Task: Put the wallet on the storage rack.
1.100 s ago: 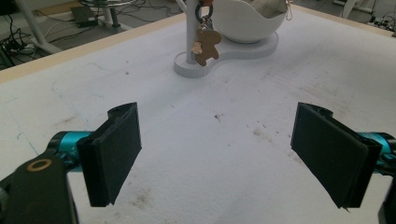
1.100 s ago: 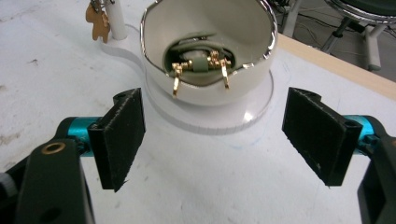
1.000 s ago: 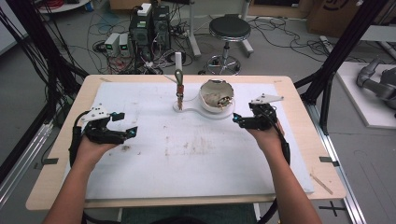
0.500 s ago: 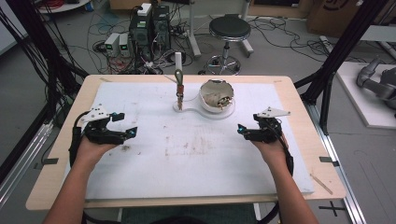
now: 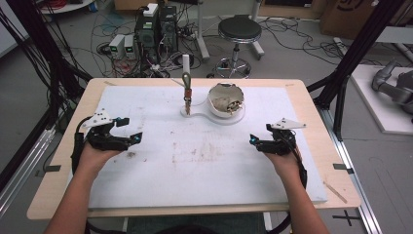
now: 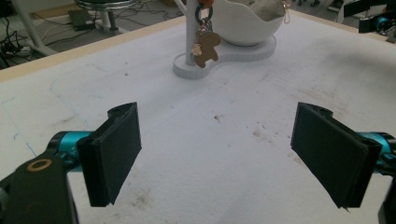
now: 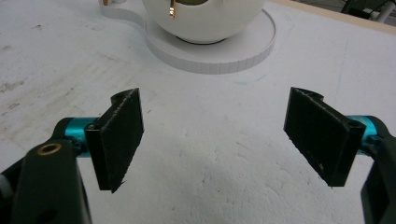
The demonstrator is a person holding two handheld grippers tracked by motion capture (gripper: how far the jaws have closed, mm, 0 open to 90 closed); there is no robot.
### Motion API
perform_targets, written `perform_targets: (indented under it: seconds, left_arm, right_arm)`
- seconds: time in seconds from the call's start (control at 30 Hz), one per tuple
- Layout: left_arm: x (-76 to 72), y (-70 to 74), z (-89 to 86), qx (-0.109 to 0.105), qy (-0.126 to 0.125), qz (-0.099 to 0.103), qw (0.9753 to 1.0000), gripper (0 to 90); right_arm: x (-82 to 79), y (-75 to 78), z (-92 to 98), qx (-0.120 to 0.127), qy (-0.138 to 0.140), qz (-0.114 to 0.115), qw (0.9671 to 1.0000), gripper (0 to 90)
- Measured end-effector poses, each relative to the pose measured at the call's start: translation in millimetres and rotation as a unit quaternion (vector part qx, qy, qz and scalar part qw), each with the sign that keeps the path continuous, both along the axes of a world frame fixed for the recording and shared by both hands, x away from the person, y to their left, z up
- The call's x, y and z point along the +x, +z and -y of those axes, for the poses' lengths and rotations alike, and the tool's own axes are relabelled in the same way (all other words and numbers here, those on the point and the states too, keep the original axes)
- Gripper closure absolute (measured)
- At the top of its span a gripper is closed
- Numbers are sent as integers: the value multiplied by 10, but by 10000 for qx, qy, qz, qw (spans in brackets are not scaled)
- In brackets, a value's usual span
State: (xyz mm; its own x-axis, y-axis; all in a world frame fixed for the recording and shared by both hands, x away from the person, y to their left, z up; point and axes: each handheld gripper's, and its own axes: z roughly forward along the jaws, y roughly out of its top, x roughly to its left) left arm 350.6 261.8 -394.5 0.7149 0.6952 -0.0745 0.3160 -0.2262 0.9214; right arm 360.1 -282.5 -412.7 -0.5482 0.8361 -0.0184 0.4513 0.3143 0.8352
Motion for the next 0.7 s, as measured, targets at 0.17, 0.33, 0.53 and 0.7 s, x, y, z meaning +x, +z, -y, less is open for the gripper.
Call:
perform_targets:
  seconds: [0.17,0.33,0.53,0.7]
  left_arm:
    - [-1,-38,-60,-67,72,-24,9999,161]
    - [-15,-36,-73,-68,107,-2,9999,161]
    - [-8,-48,-60,-39,73,-9,10000,161]
    - [-9,-65,-46,-18,46,-30,10000,161]
  right_arm:
    - [19,-33,7,58,14,-40,10000,195]
    - [26,-33,18,101,24,-39,9999,195]
    - [27,-34,32,83,-32,-50,9999,195]
    - [9,-24,29,57,-62,-24,10000,195]
